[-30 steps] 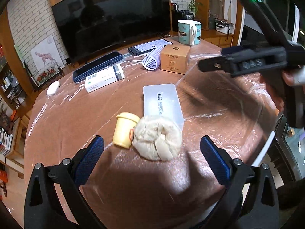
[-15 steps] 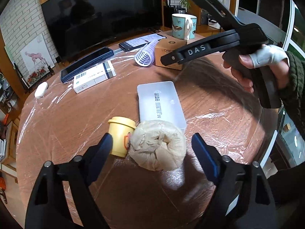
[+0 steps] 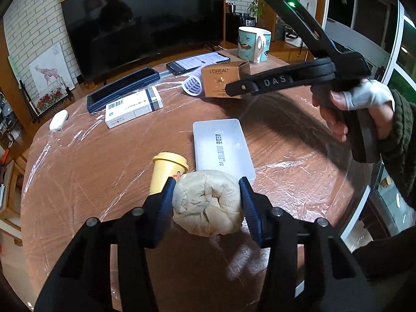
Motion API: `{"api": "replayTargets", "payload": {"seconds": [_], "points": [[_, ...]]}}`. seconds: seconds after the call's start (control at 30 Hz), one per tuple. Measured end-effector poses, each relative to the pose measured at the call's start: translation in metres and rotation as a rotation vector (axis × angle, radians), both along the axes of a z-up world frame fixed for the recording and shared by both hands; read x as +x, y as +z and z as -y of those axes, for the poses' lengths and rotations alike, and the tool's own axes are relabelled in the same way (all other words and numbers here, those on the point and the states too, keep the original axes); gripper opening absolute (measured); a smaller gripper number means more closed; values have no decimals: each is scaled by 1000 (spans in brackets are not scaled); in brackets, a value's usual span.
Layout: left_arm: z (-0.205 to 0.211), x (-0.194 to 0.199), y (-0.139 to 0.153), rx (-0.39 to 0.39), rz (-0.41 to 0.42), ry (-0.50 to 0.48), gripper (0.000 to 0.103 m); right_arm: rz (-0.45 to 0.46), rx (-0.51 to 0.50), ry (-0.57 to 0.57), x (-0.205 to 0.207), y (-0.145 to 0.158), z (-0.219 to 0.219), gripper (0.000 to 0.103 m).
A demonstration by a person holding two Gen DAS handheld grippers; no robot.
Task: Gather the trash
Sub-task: 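Lift the paper ball and L'Oreal box and carry them toward the bin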
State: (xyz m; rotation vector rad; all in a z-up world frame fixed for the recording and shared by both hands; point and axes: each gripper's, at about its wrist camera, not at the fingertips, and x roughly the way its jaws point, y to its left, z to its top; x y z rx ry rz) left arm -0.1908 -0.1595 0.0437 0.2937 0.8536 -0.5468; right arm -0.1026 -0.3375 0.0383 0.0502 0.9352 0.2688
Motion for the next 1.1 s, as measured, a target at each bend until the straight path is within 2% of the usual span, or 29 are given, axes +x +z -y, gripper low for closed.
{"api": "replayTargets", "payload": {"seconds": [0.43, 0.7, 1.1], "points": [[-4, -2, 8, -41, 1, 30, 50, 8, 122, -34, -38, 12, 13, 59], [-9, -5, 13, -73, -4, 63, 50, 36, 110, -49, -56, 25, 14, 58], [-13, -17, 15, -63, -1, 96, 50, 54, 37, -31, -99, 37, 1, 58]]}}
